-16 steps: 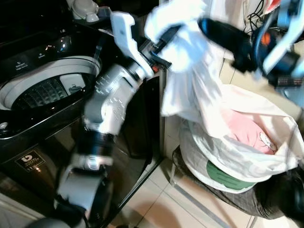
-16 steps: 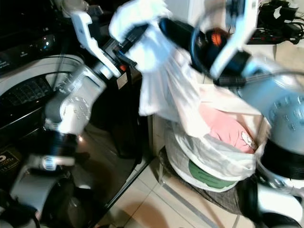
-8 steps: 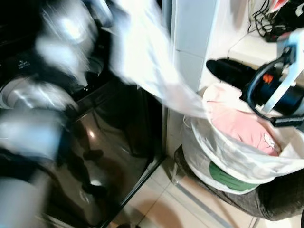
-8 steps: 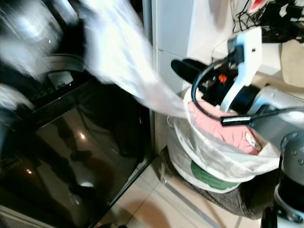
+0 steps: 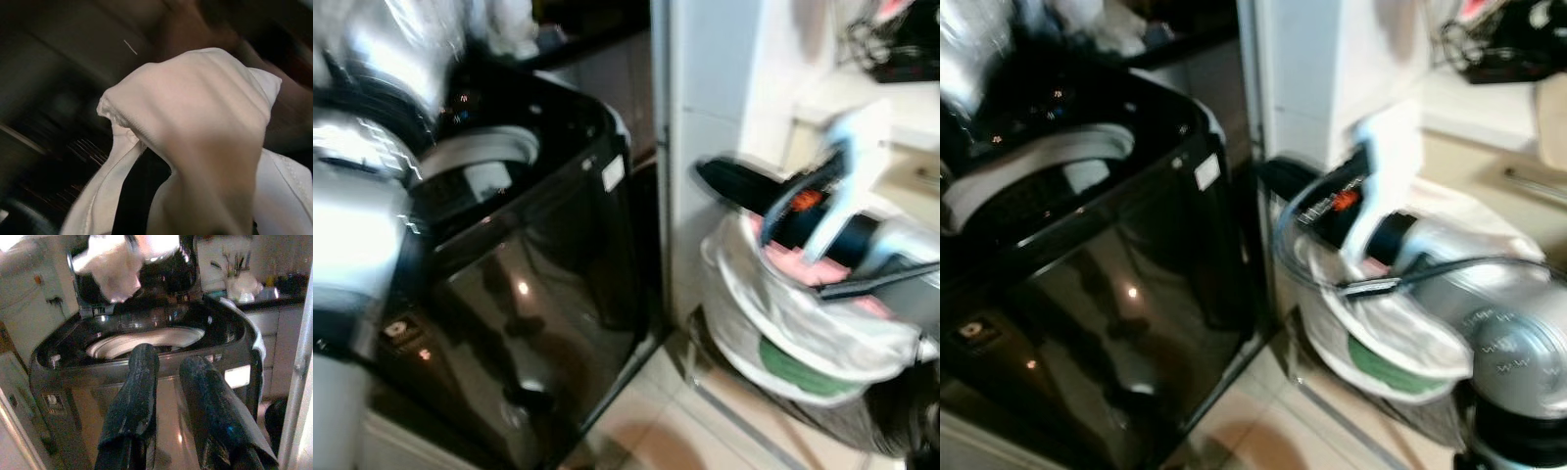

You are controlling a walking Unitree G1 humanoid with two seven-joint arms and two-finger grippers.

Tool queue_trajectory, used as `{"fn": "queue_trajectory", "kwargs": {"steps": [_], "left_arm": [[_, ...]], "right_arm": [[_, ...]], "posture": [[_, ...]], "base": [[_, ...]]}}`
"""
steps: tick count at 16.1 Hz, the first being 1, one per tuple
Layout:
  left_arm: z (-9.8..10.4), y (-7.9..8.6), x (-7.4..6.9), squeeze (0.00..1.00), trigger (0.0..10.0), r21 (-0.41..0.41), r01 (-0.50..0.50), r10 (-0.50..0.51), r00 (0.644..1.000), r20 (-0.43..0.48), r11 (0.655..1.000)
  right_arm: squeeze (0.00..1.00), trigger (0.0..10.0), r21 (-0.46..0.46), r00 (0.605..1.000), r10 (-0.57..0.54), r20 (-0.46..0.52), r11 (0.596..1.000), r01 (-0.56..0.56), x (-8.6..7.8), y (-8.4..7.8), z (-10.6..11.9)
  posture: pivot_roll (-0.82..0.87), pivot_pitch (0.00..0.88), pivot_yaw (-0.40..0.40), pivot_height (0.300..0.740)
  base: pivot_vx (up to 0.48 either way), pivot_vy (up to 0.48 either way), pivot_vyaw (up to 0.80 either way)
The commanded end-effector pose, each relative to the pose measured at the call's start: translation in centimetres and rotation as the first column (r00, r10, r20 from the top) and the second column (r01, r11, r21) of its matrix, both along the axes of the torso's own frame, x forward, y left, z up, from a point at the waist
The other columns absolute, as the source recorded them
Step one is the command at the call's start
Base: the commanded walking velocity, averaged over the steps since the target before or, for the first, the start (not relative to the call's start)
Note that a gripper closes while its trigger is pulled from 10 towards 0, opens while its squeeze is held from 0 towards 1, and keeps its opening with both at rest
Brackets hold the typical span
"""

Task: Clothes washing

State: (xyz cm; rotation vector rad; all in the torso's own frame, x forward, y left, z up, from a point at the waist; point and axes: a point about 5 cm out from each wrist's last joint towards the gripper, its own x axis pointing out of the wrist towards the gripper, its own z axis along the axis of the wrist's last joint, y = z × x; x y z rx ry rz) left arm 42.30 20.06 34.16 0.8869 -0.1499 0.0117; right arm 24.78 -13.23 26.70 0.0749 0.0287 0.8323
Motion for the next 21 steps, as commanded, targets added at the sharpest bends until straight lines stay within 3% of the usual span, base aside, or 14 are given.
{"fn": "queue_trajectory", "kwargs": {"steps": [1,3,4,6,8,10,14,18,19,21], "left_arm": [[-3.3,2.0,0.0,0.00,10.0,-0.066,-0.097,0.088,0.987,-0.133,0.993],[-6.0,3.1,-0.2,0.00,10.0,-0.081,-0.162,0.137,0.959,-0.248,0.984],[-7.1,3.8,-0.5,1.00,10.0,-0.081,-0.193,0.157,0.932,-0.328,0.978],[-7.8,4.3,-0.7,1.00,10.0,-0.065,-0.213,0.173,0.907,-0.383,0.975],[-8.8,5.0,-1.2,1.00,10.0,-0.018,-0.216,0.179,0.850,-0.496,0.976],[-9.3,5.1,-1.4,1.00,10.0,-0.019,-0.196,0.153,0.816,-0.558,0.980],[-9.5,5.2,-1.6,1.00,10.0,-0.014,-0.187,0.142,0.792,-0.594,0.982],[-8.7,5.5,-1.5,1.00,10.0,-0.045,-0.197,0.139,0.817,-0.560,0.979],[-7.1,5.9,-1.2,1.00,10.0,-0.035,-0.232,0.194,0.876,-0.442,0.972],[-5.3,5.8,-1.0,1.00,10.0,-0.031,-0.237,0.216,0.926,-0.310,0.971]], "right_arm": [[0.00,10.0,-0.027,0.999,0.032,0.000,0.999,-0.032,-0.4,1.3,-0.2],[0.00,10.0,-0.024,0.999,0.054,-0.001,0.998,-0.054,-0.7,1.8,-0.2],[0.00,10.0,-0.023,0.998,0.069,-0.004,0.997,-0.070,-0.9,2.0,-0.2],[0.00,10.0,-0.024,0.997,0.079,-0.006,0.997,-0.079,-1.0,2.1,-0.2],[0.00,10.0,-0.025,0.993,0.114,-0.023,0.993,-0.114,-1.2,2.5,-0.4],[0.00,10.0,-0.043,0.987,0.153,-0.052,0.987,-0.156,-1.5,2.9,-0.8],[0.00,10.0,-0.078,0.983,0.168,-0.078,0.982,-0.174,-1.7,3.0,-1.4],[0.00,10.0,-0.046,0.995,0.072,-0.070,0.996,-0.075,-0.5,2.4,-1.1],[0.00,10.0,-0.025,0.997,-0.013,-0.071,1.000,0.011,0.4,1.8,-0.9],[0.00,10.0,-0.012,0.993,-0.089,-0.077,0.996,0.088,1.2,1.2,-0.9]], "posture": [[-0.12,0.000,0.147,0.740],[-0.14,0.000,0.144,0.740],[-0.14,0.000,0.139,0.740],[-0.14,0.000,0.139,0.740],[-0.13,0.000,0.124,0.740],[-0.13,0.000,0.121,0.740],[-0.13,0.000,0.123,0.740],[-0.12,0.000,0.124,0.740],[-0.12,0.000,0.125,0.740],[-0.12,0.000,0.126,0.740]], "base": [[0.000,0.000,0.00],[0.000,0.000,0.00],[0.000,0.000,0.00],[0.000,0.000,0.00],[0.000,0.000,0.00],[0.000,0.000,0.00],[0.000,0.000,0.00],[0.000,0.000,0.00],[0.000,0.000,0.00],[0.000,0.000,0.00]]}}
